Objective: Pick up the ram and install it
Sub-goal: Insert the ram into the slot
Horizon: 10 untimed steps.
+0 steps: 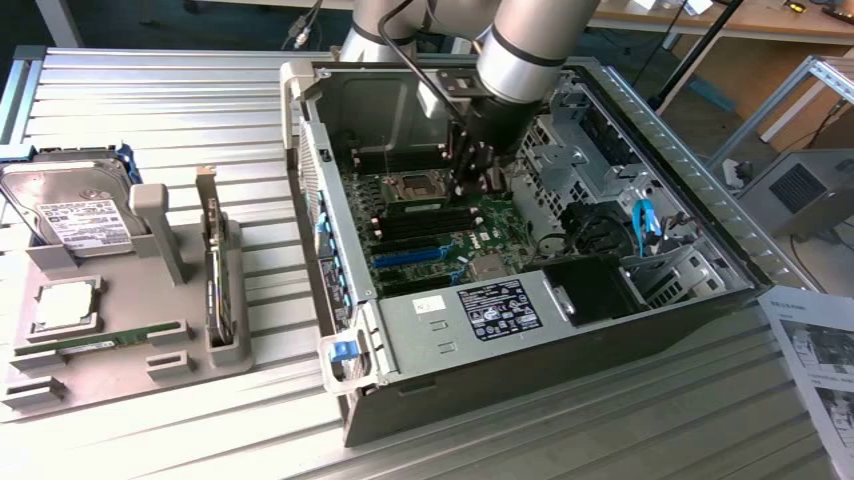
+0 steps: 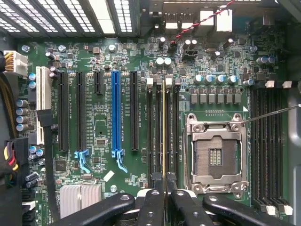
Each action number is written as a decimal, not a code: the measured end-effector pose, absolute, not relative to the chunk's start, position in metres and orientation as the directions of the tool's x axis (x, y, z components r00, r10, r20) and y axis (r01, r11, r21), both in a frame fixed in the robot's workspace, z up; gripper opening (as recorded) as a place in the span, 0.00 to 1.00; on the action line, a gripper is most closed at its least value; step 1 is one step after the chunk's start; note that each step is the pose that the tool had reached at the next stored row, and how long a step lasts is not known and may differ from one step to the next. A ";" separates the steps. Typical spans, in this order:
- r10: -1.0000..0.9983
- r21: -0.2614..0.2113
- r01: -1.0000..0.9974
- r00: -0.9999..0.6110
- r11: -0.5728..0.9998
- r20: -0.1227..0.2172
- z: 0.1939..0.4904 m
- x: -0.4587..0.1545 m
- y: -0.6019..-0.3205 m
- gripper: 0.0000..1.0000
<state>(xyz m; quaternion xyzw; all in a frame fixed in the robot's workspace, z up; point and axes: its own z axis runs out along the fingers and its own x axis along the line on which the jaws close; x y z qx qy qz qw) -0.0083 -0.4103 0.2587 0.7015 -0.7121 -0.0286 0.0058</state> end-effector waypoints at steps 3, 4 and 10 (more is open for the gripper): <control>-0.999 0.049 -0.999 -0.016 0.014 -0.032 0.259 -0.008 -0.413 0.12; -0.999 0.049 -0.999 -0.016 0.014 -0.032 0.259 -0.008 -0.413 0.12; -0.999 0.049 -0.999 -0.016 0.014 -0.032 0.259 -0.008 -0.415 0.12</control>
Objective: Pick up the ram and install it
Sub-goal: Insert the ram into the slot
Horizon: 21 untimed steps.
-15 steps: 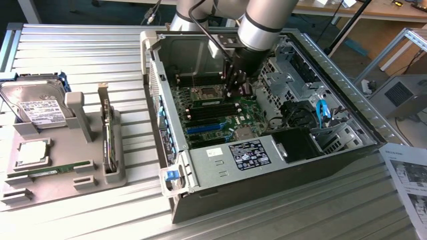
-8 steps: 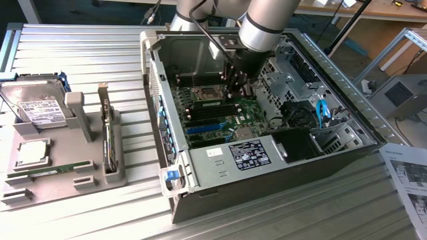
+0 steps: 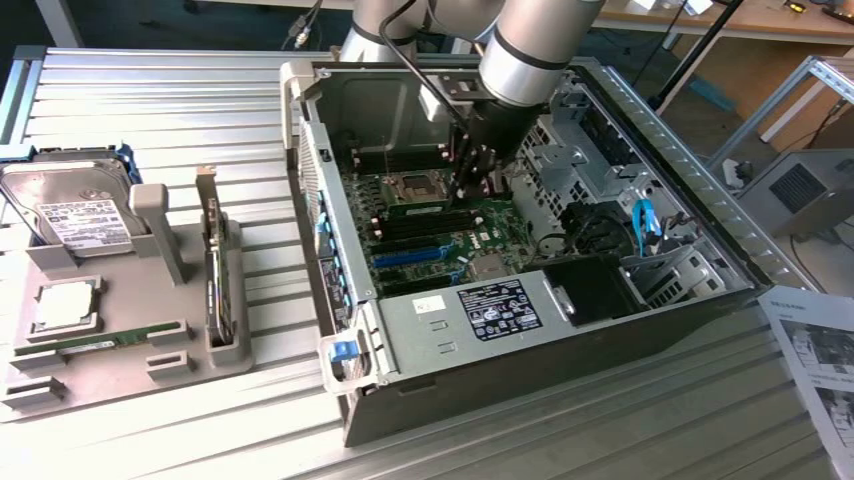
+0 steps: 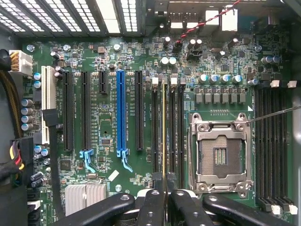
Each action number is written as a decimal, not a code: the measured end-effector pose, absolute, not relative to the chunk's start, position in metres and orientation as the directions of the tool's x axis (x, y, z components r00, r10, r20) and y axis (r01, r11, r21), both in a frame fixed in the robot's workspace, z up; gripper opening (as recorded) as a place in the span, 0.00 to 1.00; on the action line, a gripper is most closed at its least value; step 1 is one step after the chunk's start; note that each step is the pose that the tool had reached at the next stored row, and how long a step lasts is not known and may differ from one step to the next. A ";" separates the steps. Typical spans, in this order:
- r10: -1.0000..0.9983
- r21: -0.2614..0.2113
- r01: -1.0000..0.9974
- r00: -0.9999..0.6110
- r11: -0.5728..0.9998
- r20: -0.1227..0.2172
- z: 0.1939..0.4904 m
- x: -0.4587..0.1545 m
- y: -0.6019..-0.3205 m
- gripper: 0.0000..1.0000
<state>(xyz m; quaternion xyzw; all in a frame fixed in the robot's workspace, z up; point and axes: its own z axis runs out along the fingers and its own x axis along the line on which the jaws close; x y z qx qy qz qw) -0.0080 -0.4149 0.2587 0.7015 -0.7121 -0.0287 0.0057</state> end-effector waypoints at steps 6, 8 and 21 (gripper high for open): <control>-0.999 0.049 -0.999 -0.011 0.009 -0.034 0.259 -0.008 -0.415 0.12; -0.999 0.049 -0.999 -0.011 0.009 -0.034 0.258 -0.008 -0.415 0.12; -0.999 0.049 -0.999 -0.014 0.013 -0.033 0.254 -0.008 -0.420 0.12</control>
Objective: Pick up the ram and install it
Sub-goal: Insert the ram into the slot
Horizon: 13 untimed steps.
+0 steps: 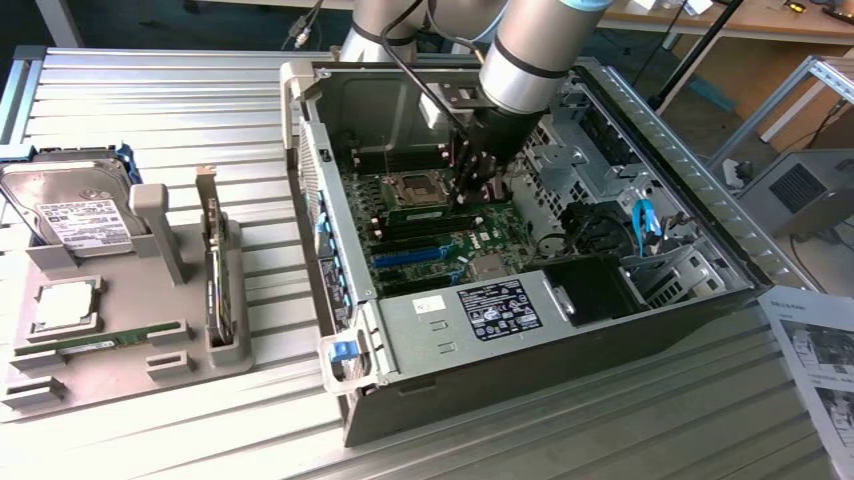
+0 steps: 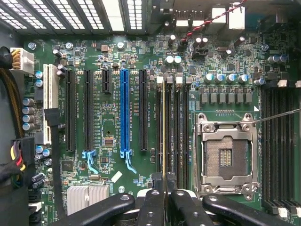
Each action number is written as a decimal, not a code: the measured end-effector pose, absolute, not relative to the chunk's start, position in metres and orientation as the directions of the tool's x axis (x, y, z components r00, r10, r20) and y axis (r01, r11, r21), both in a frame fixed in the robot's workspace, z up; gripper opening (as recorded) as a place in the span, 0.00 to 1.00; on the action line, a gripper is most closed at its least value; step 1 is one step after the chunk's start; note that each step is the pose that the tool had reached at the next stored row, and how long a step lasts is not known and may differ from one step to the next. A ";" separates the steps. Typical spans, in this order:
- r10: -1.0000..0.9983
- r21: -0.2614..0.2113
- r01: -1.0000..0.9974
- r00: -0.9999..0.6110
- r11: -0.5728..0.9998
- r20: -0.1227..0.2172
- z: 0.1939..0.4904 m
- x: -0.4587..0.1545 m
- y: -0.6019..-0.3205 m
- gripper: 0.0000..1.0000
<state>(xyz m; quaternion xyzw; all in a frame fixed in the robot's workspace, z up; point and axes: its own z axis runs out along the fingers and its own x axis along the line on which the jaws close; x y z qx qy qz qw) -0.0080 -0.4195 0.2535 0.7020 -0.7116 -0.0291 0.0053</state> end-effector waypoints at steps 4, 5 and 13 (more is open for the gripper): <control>-0.999 0.049 -0.999 -0.017 0.015 -0.034 0.253 -0.008 -0.420 0.12; -0.999 0.049 -0.999 -0.017 0.015 -0.033 0.253 -0.008 -0.420 0.12; -1.000 0.049 -0.999 -0.017 0.016 -0.020 0.251 -0.008 -0.419 0.12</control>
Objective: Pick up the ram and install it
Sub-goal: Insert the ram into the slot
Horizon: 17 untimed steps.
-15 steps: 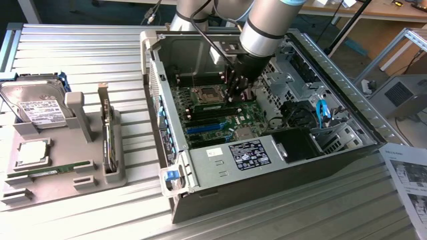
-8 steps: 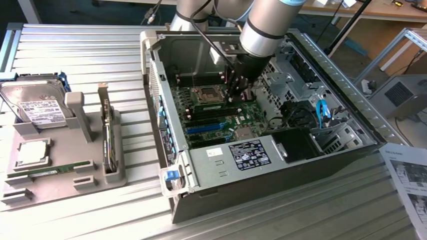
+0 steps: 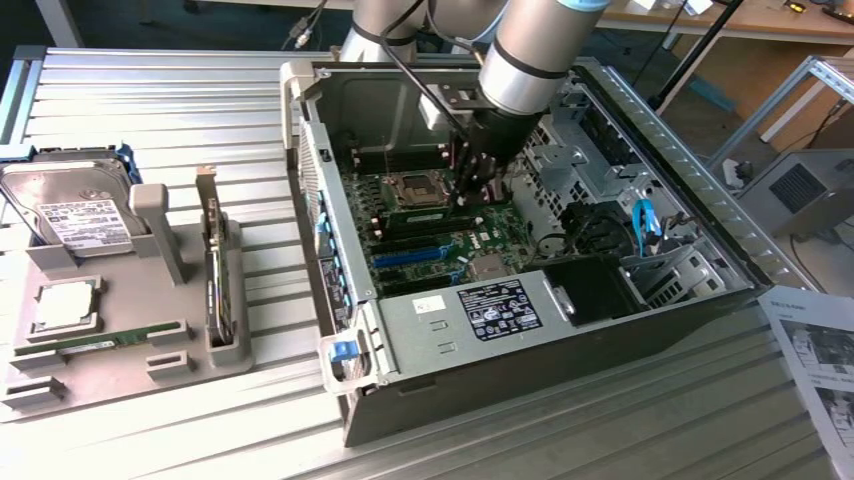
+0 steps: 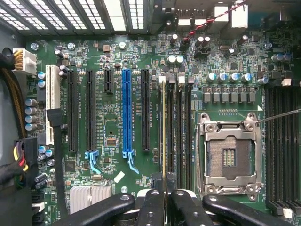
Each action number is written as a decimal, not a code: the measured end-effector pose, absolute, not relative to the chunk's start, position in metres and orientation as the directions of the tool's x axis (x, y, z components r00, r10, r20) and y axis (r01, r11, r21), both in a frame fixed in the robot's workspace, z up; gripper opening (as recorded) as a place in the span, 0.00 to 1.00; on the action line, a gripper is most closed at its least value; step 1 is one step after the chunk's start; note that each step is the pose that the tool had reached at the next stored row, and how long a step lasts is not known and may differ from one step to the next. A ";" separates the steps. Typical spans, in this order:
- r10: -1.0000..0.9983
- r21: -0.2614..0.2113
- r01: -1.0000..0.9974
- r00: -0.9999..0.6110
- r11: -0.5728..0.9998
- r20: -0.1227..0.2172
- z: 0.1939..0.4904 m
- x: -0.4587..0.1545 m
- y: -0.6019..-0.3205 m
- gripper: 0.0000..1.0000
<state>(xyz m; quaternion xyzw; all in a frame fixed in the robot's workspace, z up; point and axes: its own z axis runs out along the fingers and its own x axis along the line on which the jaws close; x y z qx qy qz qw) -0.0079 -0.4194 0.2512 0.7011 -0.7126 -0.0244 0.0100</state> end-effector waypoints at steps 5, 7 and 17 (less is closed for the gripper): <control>-1.000 0.049 -0.999 -0.017 0.016 -0.020 0.247 -0.008 -0.419 0.12; -1.000 0.049 -0.999 -0.017 0.016 -0.020 0.247 -0.008 -0.419 0.12; -1.000 0.049 -0.999 -0.017 0.016 -0.020 0.244 -0.008 -0.418 0.12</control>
